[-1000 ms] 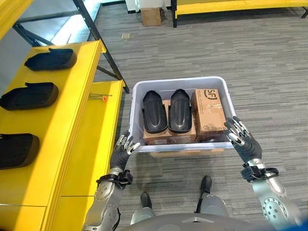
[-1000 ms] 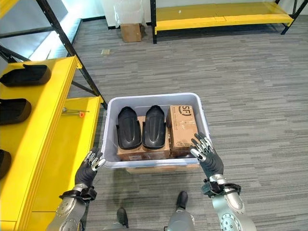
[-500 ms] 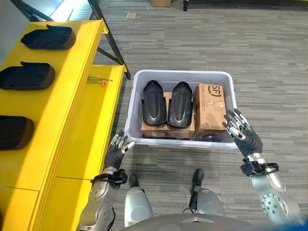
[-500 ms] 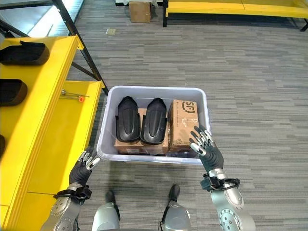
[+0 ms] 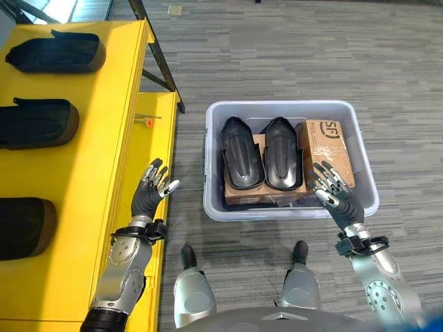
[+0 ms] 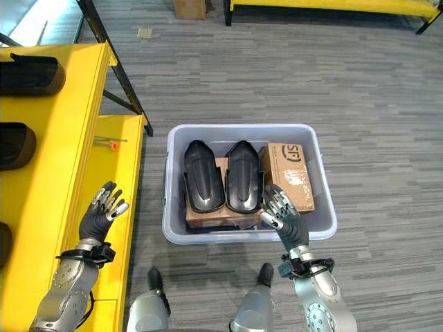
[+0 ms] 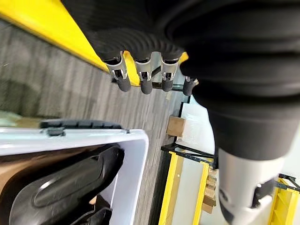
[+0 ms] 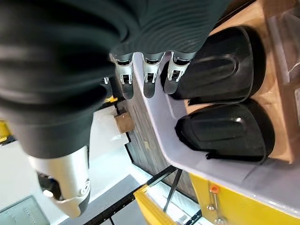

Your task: Move parts from the plastic box to the shelf.

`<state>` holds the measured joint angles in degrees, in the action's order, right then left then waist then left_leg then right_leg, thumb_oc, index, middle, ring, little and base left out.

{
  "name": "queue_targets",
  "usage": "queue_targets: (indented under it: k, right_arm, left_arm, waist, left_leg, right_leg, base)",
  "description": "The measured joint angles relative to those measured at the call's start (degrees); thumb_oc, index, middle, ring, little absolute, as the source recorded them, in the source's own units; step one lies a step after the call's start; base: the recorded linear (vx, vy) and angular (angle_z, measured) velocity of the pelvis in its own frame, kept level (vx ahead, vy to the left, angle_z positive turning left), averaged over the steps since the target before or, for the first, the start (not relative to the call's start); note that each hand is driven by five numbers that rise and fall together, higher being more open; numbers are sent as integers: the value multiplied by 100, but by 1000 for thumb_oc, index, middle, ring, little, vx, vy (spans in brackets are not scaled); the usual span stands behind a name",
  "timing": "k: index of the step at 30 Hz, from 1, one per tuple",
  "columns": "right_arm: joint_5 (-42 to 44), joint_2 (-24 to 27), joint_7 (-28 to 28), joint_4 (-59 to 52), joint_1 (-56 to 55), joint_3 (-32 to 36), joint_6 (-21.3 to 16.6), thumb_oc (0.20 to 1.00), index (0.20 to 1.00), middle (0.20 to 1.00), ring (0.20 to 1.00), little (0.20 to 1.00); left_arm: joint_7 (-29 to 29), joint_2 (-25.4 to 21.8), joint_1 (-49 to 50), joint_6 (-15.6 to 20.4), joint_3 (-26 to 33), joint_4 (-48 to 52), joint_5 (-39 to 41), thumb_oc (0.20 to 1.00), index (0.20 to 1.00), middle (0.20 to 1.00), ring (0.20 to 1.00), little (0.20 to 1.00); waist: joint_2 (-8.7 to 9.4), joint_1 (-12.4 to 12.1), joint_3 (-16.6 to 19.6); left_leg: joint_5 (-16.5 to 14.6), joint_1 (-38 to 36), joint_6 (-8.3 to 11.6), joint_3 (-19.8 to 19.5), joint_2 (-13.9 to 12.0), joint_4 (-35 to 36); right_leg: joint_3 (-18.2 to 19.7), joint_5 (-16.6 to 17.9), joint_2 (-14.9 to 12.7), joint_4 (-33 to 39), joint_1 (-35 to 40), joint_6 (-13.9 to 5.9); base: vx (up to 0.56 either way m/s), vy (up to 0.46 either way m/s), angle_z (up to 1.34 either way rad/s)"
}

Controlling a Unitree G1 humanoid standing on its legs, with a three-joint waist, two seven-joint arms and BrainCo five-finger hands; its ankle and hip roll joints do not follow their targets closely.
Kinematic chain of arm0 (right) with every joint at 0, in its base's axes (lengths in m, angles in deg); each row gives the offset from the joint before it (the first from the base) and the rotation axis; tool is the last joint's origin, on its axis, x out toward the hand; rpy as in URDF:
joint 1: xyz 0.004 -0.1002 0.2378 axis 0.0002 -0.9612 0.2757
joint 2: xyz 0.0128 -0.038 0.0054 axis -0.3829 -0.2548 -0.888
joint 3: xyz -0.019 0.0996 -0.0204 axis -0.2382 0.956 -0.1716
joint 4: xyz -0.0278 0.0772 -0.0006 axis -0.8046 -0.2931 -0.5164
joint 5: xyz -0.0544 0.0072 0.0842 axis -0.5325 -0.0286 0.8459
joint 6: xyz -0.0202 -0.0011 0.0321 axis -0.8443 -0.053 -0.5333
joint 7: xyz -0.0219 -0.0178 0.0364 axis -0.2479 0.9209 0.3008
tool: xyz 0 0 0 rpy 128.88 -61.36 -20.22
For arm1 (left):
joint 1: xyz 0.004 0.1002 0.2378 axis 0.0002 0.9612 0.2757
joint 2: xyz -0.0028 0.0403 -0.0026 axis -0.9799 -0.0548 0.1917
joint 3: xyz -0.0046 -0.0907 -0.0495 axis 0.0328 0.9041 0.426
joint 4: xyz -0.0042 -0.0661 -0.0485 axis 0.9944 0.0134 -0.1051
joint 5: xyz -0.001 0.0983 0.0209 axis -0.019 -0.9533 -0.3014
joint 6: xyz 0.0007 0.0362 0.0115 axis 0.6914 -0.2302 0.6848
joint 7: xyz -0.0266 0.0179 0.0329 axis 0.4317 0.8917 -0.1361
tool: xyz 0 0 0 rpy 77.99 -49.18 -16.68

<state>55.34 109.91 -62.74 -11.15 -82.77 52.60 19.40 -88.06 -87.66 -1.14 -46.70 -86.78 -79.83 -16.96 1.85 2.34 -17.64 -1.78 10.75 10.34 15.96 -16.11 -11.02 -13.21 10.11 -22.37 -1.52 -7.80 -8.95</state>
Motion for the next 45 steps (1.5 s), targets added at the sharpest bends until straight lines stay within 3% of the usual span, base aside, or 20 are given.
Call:
queue_targets:
  k: [4, 7, 12, 19, 29, 35, 45]
  right_arm:
    - [0, 1, 45, -1, 26, 38, -3, 1000, 1000, 1000, 1000, 1000]
    - [0, -4, 157, 1, 110, 74, -4, 1000, 1000, 1000, 1000, 1000]
    - [-17, -2, 380, 15, 464, 49, -66, 1000, 1000, 1000, 1000, 1000]
    - [-408, 6, 916, 423, 1558, -283, -247, 1000, 1000, 1000, 1000, 1000]
    - [-445, -9, 1389, 817, 2668, -935, -317, 1000, 1000, 1000, 1000, 1000]
    - [-446, -4, 1754, 937, 3041, -864, -374, 1000, 1000, 1000, 1000, 1000]
    - [-665, 53, 2349, 1326, 3816, -518, -556, 1000, 1000, 1000, 1000, 1000]
  left_arm:
    - [-10, 170, 22, -3, -131, 25, 2, 1000, 1000, 1000, 1000, 1000]
    - [-12, 214, 58, -15, -217, 30, 4, 1000, 1000, 1000, 1000, 1000]
    - [-122, 229, -19, -10, -207, 90, 5, 1000, 1000, 1000, 1000, 1000]
    - [-261, 241, -138, 7, -271, 124, 8, 1000, 1000, 1000, 1000, 1000]
    - [-376, 221, -532, 13, -618, 143, 17, 1000, 1000, 1000, 1000, 1000]
    - [-500, 221, -593, 44, -654, 152, 24, 1000, 1000, 1000, 1000, 1000]
    - [-506, 208, -650, 129, -683, 201, 164, 1000, 1000, 1000, 1000, 1000]
  waist:
    - [-73, 16, -48]
    - [-116, 79, -88]
    - [-265, 153, -182]
    - [-484, 115, -436]
    - [-580, -25, -810]
    - [-741, -160, -972]
    - [-835, -198, -1049]
  left_leg:
    - [-54, 355, 74, -74, -113, -283]
    - [-57, 511, 115, -56, -248, -392]
    - [-38, 833, 143, -67, -393, -537]
    - [56, 1022, 127, 76, -408, -514]
    - [57, 1060, 128, 173, -420, -506]
    - [107, 1247, 109, 115, -387, -501]
    - [128, 1440, 83, 172, -332, -523]
  right_leg:
    - [-30, -208, 92, 89, -135, -267]
    - [-17, -279, 160, 103, -292, -306]
    - [43, -268, 242, 59, -615, -276]
    - [189, -188, 260, -69, -1037, -274]
    - [291, -198, 239, -233, -1277, -259]
    - [276, -194, 213, -272, -1436, -262]
    - [340, -205, 132, -459, -1774, -245]
  base:
    - [26, 15, -3]
    - [35, 1, -14]
    - [-6, -28, -9]
    - [-28, -33, -9]
    - [13, -39, -4]
    - [3, -12, 3]
    - [-2, 1, -1]
